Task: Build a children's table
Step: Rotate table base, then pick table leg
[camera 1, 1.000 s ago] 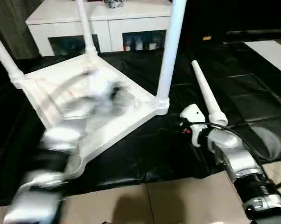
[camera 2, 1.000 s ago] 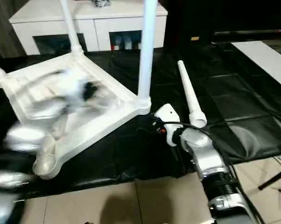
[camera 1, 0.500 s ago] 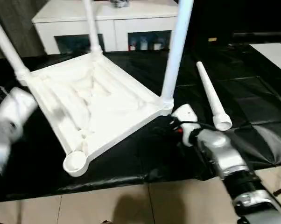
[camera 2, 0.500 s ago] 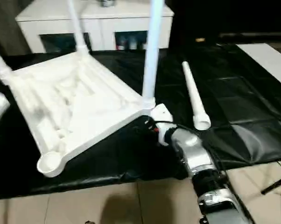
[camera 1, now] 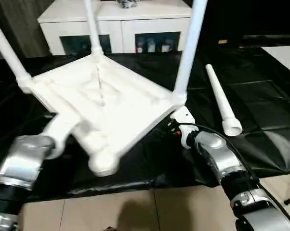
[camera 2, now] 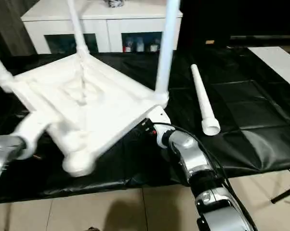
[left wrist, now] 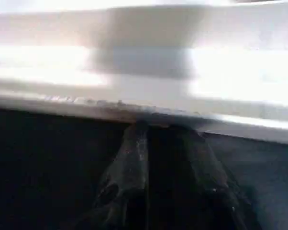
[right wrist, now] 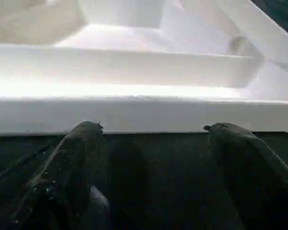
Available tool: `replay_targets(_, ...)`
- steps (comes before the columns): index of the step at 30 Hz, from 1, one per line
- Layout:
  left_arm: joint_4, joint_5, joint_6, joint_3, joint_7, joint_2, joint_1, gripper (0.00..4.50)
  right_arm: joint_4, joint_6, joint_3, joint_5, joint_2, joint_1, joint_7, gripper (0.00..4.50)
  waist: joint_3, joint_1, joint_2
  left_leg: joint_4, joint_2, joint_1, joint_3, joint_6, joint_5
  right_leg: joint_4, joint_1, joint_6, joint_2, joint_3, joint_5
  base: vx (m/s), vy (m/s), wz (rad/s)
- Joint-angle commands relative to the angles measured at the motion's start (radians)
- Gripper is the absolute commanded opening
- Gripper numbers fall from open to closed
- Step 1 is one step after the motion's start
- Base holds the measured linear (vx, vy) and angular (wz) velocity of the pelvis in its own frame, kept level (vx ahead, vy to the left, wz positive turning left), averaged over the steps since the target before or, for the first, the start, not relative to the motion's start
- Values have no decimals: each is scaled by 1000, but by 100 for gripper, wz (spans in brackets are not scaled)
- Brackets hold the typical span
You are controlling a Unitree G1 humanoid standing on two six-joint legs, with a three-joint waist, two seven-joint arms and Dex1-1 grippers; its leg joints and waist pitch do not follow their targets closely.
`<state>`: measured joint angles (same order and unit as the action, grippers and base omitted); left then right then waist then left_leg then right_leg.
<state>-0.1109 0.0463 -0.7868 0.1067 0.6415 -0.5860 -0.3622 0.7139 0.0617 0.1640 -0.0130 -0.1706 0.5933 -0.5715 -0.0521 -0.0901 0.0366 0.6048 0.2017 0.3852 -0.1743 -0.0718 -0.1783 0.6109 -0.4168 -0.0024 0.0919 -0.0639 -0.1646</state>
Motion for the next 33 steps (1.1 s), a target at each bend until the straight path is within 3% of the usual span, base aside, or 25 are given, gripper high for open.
replay_targets(1, 50, -24, -8, 34, 24, 18, -12, 102, 14, -9, -6, -9, -1, 13, 10, 385, 69, 9, 7, -81, 18, -23, 2, -7, -266, -62, 44, -234, 38, 36, -185, 0, 0, 0)
replay_targets(3, 72, -26, -17, 61, 27, 39, -16, 102, 15, -11, -7, -7, 0, 13, 11, 385, 70, 9, 4, -80, 16, -19, 2, -5, -259, -61, 47, -228, 38, 36, -181, 0, 0, 0)
replay_targets(4, 82, -30, -13, 75, 32, 53, -21, 102, 11, -13, -7, -8, -1, 10, 12, 385, 70, 12, 10, -81, 17, -20, 3, -5, -259, -63, 46, -224, 37, 35, -181, 0, 0, 0)
replay_targets(6, 91, -36, -15, 86, 30, 75, -27, 102, 5, -14, -8, -9, -5, 6, 14, 385, 71, 14, 5, -79, 14, -16, 3, -3, -245, -61, 51, -225, 37, 35, -168, 0, 0, 0)
replay_targets(7, 100, -39, -17, 98, 31, 92, -35, 102, 0, -14, -10, -9, -10, 5, 15, 385, 71, 14, 11, -78, 14, -18, 3, -2, -244, -61, 50, -226, 37, 35, -170, 0, 0, 0)
replay_targets(10, 109, -40, -12, 123, 27, 134, -50, 102, -17, -16, -22, -13, -34, 5, 27, 385, 71, 12, 8, -77, 15, -21, 1, 0, -253, -64, 49, -226, 35, 34, -178, 0, 0, 0)
replay_targets(11, 92, -27, 10, 134, 9, 155, -60, 102, -30, -7, -36, -12, -51, 9, 39, 385, 71, 10, 13, -77, 15, -22, 2, -1, -251, -65, 48, -224, 35, 34, -179, 0, 0, 0)
replay_targets(13, 57, -9, 54, 147, -21, 182, -74, 102, -45, 12, -58, -10, -75, 18, 57, 385, 71, 9, 6, -76, 14, -20, 1, 2, -251, -67, 50, -220, 33, 34, -175, 0, 0, 0)
replay_targets(14, 44, -3, 72, 149, -32, 192, -79, 102, -49, 21, -66, -9, -83, 22, 65, 385, 71, 10, 10, -76, 13, -18, 2, 1, -248, -65, 53, -217, 34, 33, -175, 0, 0, 0)
replay_targets(16, 3, -10, 121, 136, -65, 234, -94, 102, -52, 52, -89, -7, -104, 39, 94, 385, 73, 13, 6, -73, 10, -18, 1, 2, -235, -66, 54, -213, 31, 33, -165, 0, 0, 0)
replay_targets(17, -33, -1, 169, 134, -91, 252, -106, 102, -47, 76, -101, -20, -121, 56, 132, 385, 74, 13, 12, -72, 10, -16, 2, 1, -232, -65, 56, -214, 33, 32, -162, 0, 0, 0)
replay_targets(19, -63, 9, 209, 135, -113, 266, -117, 102, -41, 97, -110, -27, -135, 72, 162, 385, 75, 18, 7, -69, 6, -17, 1, 1, -227, -68, 56, -211, 29, 31, -160, 0, 0, 0)
replay_targets(25, -33, -13, 273, 118, -111, 290, -137, 102, 58, 261, -195, -5, -190, 187, 299, 385, 80, 32, 2, -63, 6, -11, 0, 21, -169, -58, 64, -245, 30, 28, -95, 0, 0, 0)
replay_targets(27, -14, -25, 280, 115, -94, 287, -134, 107, 85, 279, -215, 11, -198, 209, 309, 411, 80, 34, 1, -61, 7, -12, -2, 31, -167, -58, 63, -252, 32, 28, -97, 0, 0, 0)
replay_targets(29, 63, -81, 311, 110, -4, 270, -121, 107, 225, 328, -241, 16, -238, 304, 360, 421, 82, 37, -7, -60, 6, -10, -2, 32, -159, -55, 63, -261, 33, 26, -104, 0, 0, 0)
replay_targets(31, 112, -119, 324, 117, 58, 254, -114, 107, 326, 369, -243, 6, -262, 369, 375, 441, 75, 39, -3, -60, 7, -11, -5, 26, -189, -58, 57, -268, 29, 26, -135, 0, 0, 0)
replay_targets(33, 123, -127, 324, 122, 71, 248, -113, 107, 351, 382, -239, 1, -267, 384, 367, 441, 73, 39, -2, -60, 7, -12, -6, 21, -213, -59, 56, -260, 30, 25, -158, 0, 0, 0)
